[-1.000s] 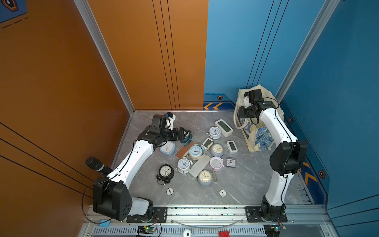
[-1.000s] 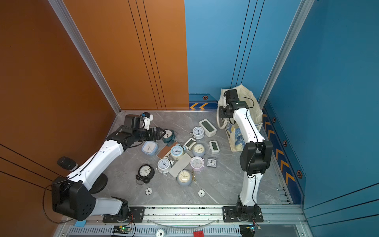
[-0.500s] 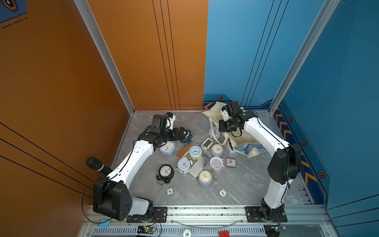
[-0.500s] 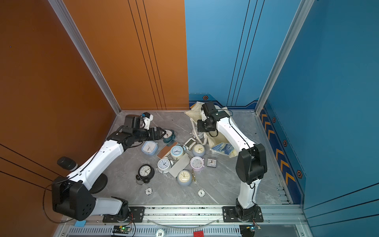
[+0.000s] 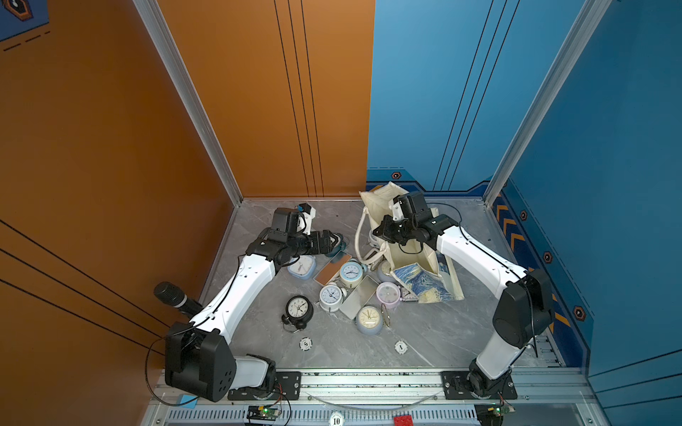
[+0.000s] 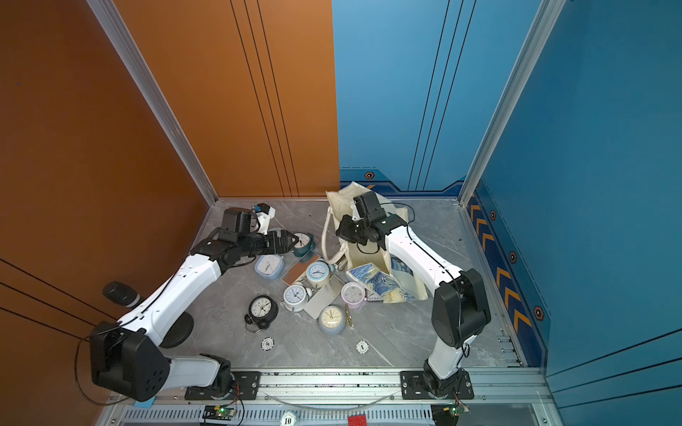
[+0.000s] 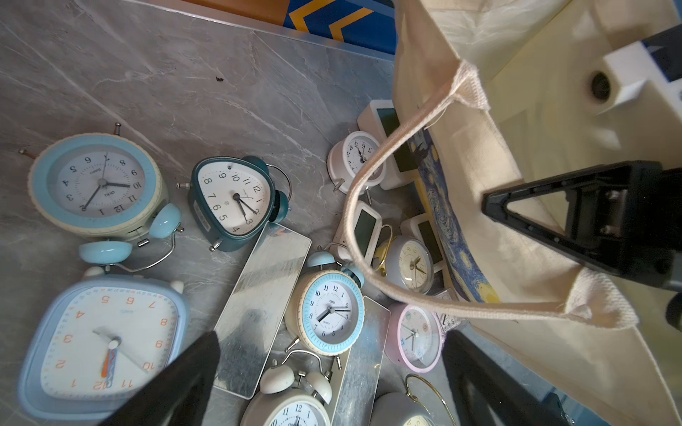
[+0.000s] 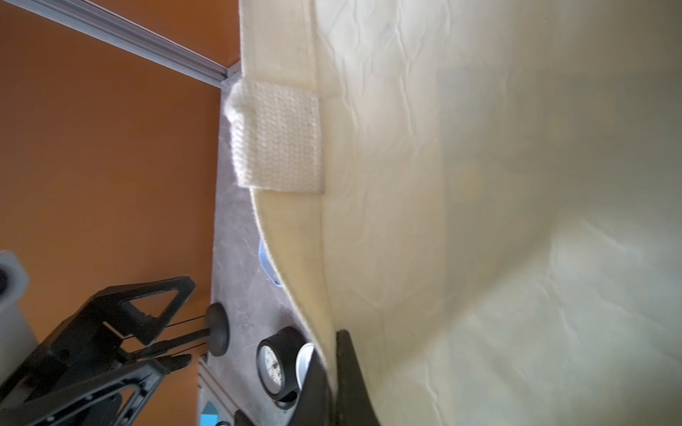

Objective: Put the alarm clock into the canvas bag
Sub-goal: Move the canvas bag to the center of the board.

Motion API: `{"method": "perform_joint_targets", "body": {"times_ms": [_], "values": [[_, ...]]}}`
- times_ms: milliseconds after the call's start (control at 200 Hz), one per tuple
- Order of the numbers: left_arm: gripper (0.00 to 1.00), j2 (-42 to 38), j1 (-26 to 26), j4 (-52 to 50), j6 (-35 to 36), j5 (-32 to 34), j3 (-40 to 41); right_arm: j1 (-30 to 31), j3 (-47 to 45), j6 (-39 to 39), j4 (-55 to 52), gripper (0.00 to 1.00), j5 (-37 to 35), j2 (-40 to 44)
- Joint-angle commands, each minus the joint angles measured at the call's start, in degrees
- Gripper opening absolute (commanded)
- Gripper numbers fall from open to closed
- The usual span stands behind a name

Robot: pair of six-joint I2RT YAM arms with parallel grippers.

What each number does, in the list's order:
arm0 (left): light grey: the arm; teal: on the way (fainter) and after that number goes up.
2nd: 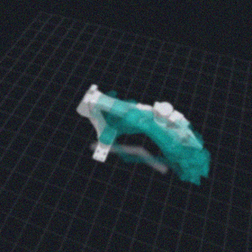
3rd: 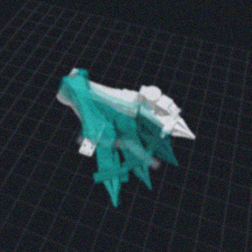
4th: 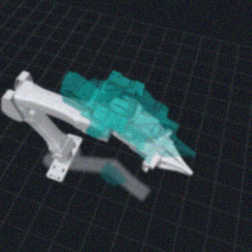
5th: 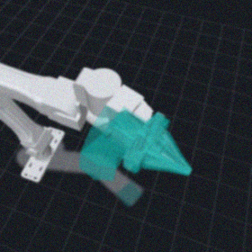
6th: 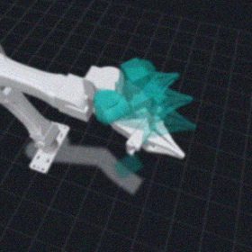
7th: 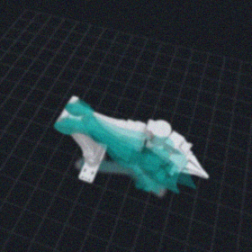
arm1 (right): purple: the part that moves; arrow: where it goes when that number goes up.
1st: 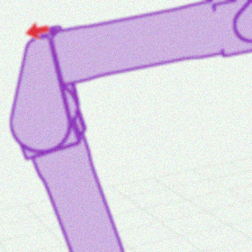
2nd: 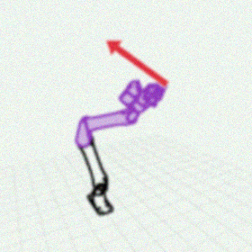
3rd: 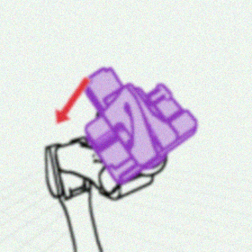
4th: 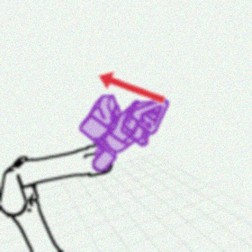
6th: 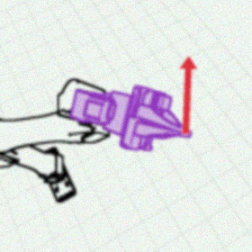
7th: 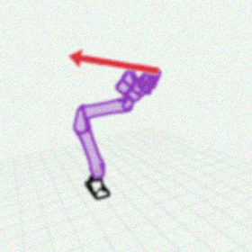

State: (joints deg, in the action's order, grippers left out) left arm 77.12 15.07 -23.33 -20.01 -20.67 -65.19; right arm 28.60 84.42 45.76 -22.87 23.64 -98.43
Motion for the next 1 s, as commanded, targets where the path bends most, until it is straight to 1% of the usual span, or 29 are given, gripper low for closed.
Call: {"method": "perform_joint_targets", "body": {"times_ms": [0, 120, 240, 290, 330, 380, 415, 465, 506, 546, 666, 756, 886, 996], "values": [[0.96, -1.42, -0.24, 1.18, -0.55, -1.9, 0.45, 0.76, -3.03, 9.73, 17.49, 0.0, 9.48, 2.37], [0.96, -1.57, -0.28, 1.18, -0.95, -2.39, -0.14, 0.6, -6.9, 16.14, 27.62, 0.0, 14.37, 3.32], [0.96, -1.34, 0.28, 1.1, -1.35, -3.23, -1.48, -0.15, -11.8, 21.74, 35.85, 0.0, 16.06, 6.57], [0.95, -1.01, 0.87, 1.03, -1.47, -3.3, -2.26, -0.84, -13.7, 23.04, 36.67, 0.0, 16.0, 8.29], [0.94, -0.63, 1.53, 0.93, -1.6, -3.25, -3.09, -1.6, -14.26, 21.77, 33.22, 0.0, 15.13, 9.97], [0.94, 0.03, 2.67, 0.55, -1.61, -2.98, -4.39, -2.41, -13.98, 17.11, 23.84, 0.0, 12.06, 12.74], [0.94, 0.7, 3.57, -0.07, -1.55, -2.53, -5.63, -2.77, -12.87, 11.73, 14.05, 0.0, 7.66, 15.0], [0.94, 1.95, 5.07, -1.47, -1.28, -1.83, -7.5, -3.02, -11.1, 5.55, 3.1, 0.0, 1.31, 17.53], [0.94, 2.88, 6.42, -2.29, -1.17, -1.36, -9.24, -3.3, -10.04, 1.97, -3.08, 0.0, -2.4, 19.17], [0.94, 3.8, 7.79, -2.72, -1.22, -0.97, -10.66, -3.86, -9.65, -0.08, -7.2, 0.0, -4.47, 20.74], [0.94, 6.52, 11.35, -2.76, -1.76, 0.23, -14.56, -6.0, -11.25, -3.1, -14.08, 0.0, -9.3, 25.16], [0.94, 9.04, 13.85, -2.98, -2.06, 0.63, -18.06, -7.23, -13.34, -2.83, -15.38, 0.0, -10.35, 27.9], [0.94, 13.11, 17.46, -3.73, -2.23, 1.4, -23.4, -6.55, -12.82, -3.48, -18.16, 0.0, -14.2, 30.28], [0.93, 16.22, 20.19, -3.89, -2.65, 2.36, -26.94, -6.54, -13.49, -4.13, -18.33, 0.0, -15.6, 30.91]]}}
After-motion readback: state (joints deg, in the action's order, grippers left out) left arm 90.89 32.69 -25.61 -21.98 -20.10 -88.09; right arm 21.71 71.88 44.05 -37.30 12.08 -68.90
